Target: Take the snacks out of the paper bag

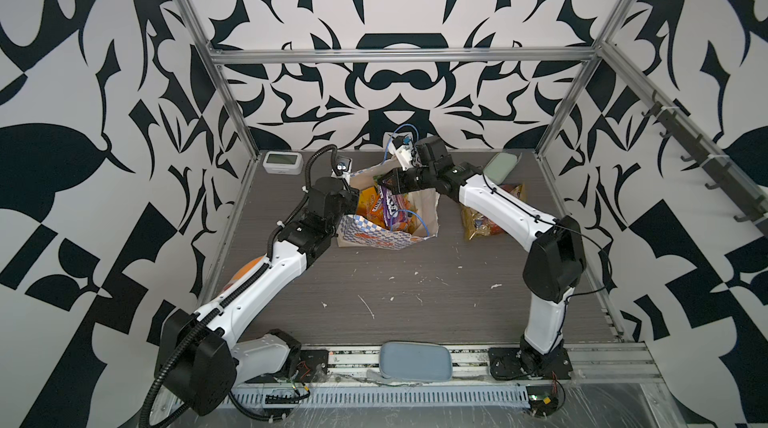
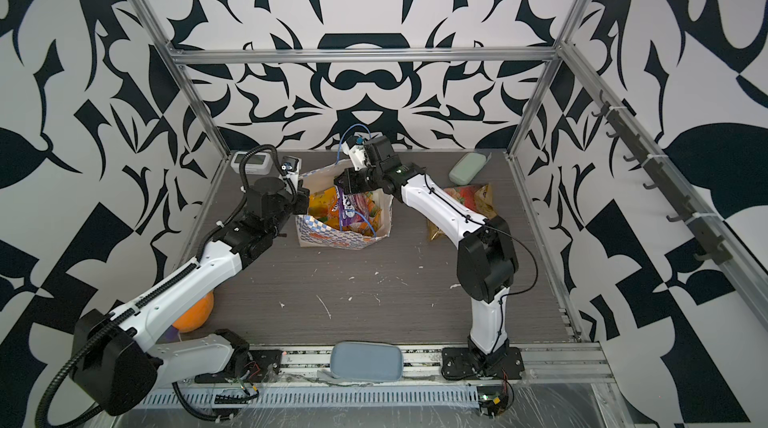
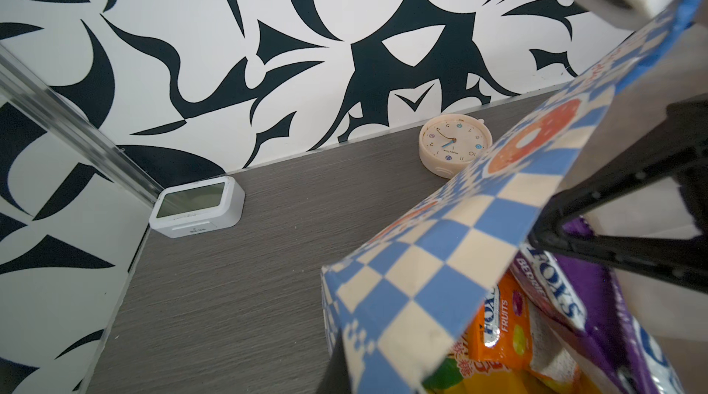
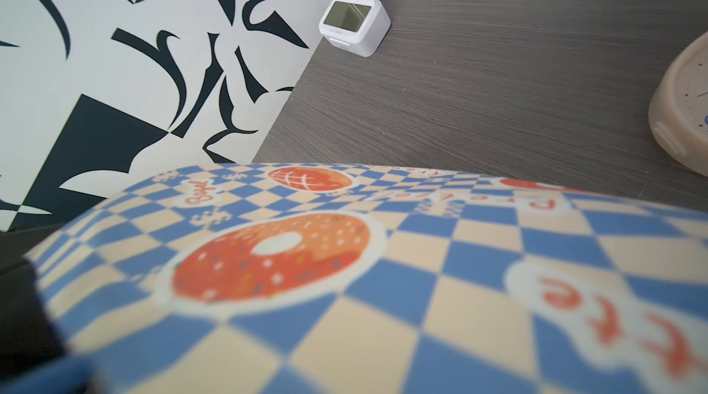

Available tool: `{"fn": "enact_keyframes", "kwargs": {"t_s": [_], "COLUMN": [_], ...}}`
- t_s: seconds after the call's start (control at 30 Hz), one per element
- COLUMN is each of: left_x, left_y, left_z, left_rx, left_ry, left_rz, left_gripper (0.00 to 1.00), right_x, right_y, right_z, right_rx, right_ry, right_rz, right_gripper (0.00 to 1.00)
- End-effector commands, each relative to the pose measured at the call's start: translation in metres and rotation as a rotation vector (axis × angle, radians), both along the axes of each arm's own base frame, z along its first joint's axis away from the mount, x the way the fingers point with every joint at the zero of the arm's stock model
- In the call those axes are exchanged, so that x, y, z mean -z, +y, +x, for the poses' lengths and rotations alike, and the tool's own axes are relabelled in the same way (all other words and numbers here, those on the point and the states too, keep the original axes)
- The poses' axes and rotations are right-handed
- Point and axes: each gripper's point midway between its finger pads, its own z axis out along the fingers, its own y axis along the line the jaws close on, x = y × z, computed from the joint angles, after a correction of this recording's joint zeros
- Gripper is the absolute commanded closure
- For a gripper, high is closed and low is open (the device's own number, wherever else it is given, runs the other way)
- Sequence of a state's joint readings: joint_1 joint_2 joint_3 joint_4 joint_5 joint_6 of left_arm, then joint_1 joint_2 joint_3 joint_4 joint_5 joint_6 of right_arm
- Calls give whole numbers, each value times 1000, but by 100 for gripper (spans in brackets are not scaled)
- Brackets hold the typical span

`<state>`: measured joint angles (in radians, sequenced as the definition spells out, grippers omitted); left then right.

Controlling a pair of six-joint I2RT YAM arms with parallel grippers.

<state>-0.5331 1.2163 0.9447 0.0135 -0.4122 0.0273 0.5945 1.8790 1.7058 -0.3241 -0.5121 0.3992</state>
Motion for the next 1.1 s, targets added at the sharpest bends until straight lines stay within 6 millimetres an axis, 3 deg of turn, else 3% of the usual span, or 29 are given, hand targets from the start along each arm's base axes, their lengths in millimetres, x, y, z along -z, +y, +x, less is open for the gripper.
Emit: {"fn": "enact_keyframes", "kwargs": {"t_s": [0.0, 0.3, 0.37, 0.53, 0.7, 0.87, 0.9, 0.97, 1.03, 1.07], "left_x": [-61, -58, -57, -55, -52, -55, -55, -55, -55, -55], "left_y": [6, 12, 11, 12, 11, 11, 11, 10, 9, 9], "left_z": [9, 13, 13, 13, 13, 8, 8, 7, 8, 9], "left_rx": [-59, -105, -99, -103, -101, -82, -81, -73, -69, -69], "left_ry": [-170, -155, -151, -155, -149, -156, -160, -160, -158, -158], "left_rz": [-92, -90, -86, -86, -86, -84, -79, -72, -70, -70], "left_gripper": [100, 100, 100, 100, 100, 100, 100, 100, 100, 100], "right_x": [-75, -101, -115, -150, -169, -136, -128, -106, -89, -81], "right_y": [-4, -18, -24, -41, -49, -48, -51, -61, -68, -72], "right_z": [-15, -45, -47, -39, -29, -22, -19, -12, -15, -19], "right_rx": [-27, -60, -40, 36, 35, -7, 9, 79, 111, 123], "right_ry": [-181, -266, -306, -370, -376, -313, -302, -267, -236, -215], "right_rz": [103, 165, 175, 187, 233, 62, 26, -41, -85, -109], "right_gripper": [100, 100, 100, 100, 100, 100, 95, 72, 58, 46]}}
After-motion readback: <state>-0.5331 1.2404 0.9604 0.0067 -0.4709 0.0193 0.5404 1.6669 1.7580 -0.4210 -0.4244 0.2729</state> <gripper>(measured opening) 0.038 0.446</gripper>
